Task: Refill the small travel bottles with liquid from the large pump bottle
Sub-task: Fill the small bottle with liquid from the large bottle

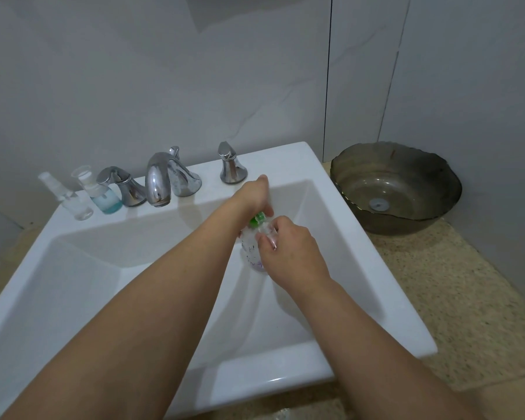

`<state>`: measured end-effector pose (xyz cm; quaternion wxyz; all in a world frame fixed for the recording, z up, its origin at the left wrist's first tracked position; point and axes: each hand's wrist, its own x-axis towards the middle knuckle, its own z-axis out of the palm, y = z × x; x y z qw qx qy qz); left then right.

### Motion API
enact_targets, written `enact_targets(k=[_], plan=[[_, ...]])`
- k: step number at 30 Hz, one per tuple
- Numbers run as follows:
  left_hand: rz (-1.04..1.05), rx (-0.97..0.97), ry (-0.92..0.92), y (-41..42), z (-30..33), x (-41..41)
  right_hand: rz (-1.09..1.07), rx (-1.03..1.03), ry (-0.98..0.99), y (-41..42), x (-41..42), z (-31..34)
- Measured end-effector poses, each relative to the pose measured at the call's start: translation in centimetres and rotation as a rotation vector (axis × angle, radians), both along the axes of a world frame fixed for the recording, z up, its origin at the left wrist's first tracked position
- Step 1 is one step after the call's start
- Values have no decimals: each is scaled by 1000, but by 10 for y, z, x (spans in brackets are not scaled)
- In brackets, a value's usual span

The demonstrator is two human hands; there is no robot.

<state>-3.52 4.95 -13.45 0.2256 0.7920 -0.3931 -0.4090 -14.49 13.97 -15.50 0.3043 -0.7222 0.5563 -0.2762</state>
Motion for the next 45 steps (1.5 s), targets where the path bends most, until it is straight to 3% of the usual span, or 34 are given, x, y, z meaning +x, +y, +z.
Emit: enact_targets(k=[11, 16, 21, 26, 34, 40, 45], plan=[[-136, 295, 134, -6, 24, 14, -11, -64, -56, 3, -4, 5], [-120, 274, 66, -5, 23, 7, -12, -70, -64, 2, -3, 5], [-40, 117, -61, -4, 16, -6, -20, -38, -35, 0, -1, 1], [-11, 36, -69, -4, 9, -11, -27, -8, -14, -1, 0, -1], [-49, 71, -69, 2, 10, -5, 5, 21, -18, 0, -1, -2], [-100, 265, 37, -4, 16, 4, 37, 62, -67, 4, -4, 0], [-84, 255, -12, -7, 14, 3, 35, 77, -78, 2, -3, -1]])
